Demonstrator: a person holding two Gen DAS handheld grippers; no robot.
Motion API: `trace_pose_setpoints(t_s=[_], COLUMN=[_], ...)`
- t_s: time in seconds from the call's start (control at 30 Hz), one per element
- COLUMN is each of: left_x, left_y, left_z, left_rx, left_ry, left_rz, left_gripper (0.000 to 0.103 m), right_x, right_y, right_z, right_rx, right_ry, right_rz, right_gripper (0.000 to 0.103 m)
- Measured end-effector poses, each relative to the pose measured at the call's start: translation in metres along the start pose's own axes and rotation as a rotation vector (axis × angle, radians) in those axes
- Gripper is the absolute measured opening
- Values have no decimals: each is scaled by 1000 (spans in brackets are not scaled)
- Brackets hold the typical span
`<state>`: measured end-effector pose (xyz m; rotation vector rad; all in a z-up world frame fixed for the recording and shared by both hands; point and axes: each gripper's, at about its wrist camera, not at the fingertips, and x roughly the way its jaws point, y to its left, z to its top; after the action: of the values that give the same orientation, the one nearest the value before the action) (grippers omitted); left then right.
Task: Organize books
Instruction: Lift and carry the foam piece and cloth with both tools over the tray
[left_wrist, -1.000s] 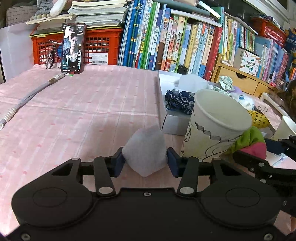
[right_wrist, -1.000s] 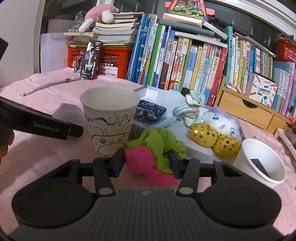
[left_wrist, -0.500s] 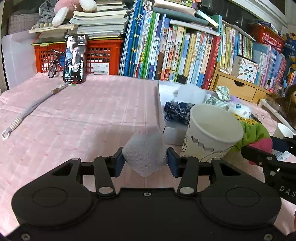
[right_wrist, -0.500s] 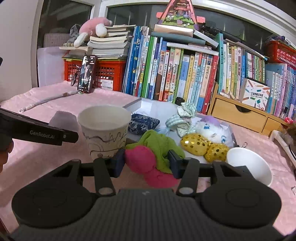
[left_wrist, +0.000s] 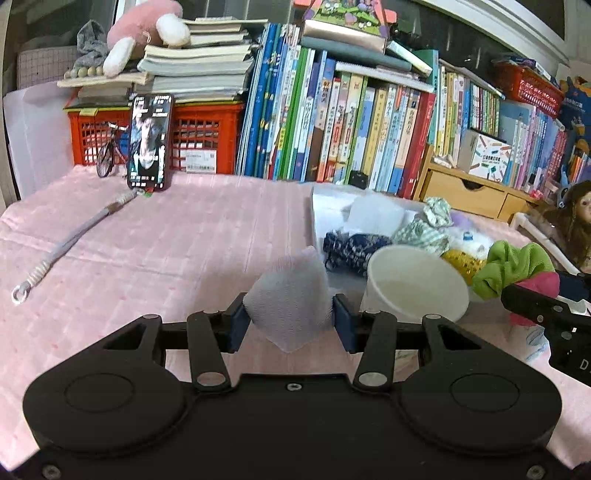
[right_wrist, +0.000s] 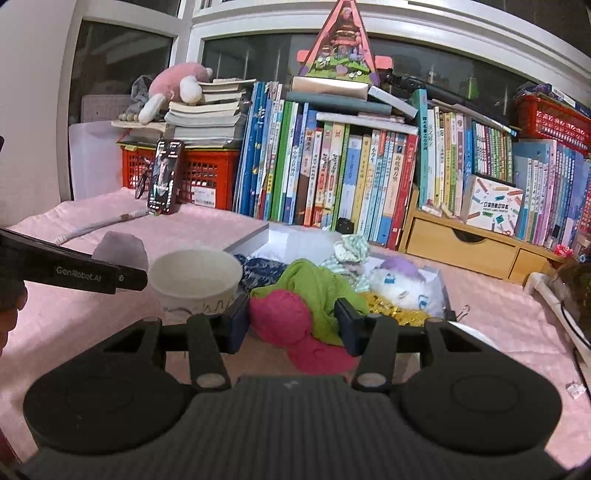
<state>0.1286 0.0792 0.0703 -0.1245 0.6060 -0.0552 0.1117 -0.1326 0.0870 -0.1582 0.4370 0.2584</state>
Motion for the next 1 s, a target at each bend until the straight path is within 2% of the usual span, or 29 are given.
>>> trace_pose_setpoints(t_s=[0.2,0.6,0.77,1.0], left_x=[-5,14,38,83], left_y=[-3,-21,-32,-49], left_z=[20,74,101,125], left_rx=[-1,27,45,60], left_ry=[-15,19,73,130], left_rz=[-19,-103,-151,-129], left_gripper=[45,45,45,45], right_x=[-2,13,27,57], right_y=[-12,-39,-53,-73], right_z=[14,49,60,67], right_rx=[19,98,196,401], right_ry=[-18,-9,17,59], right_rz=[-6,34,92,185], right_gripper=[54,54,54,54])
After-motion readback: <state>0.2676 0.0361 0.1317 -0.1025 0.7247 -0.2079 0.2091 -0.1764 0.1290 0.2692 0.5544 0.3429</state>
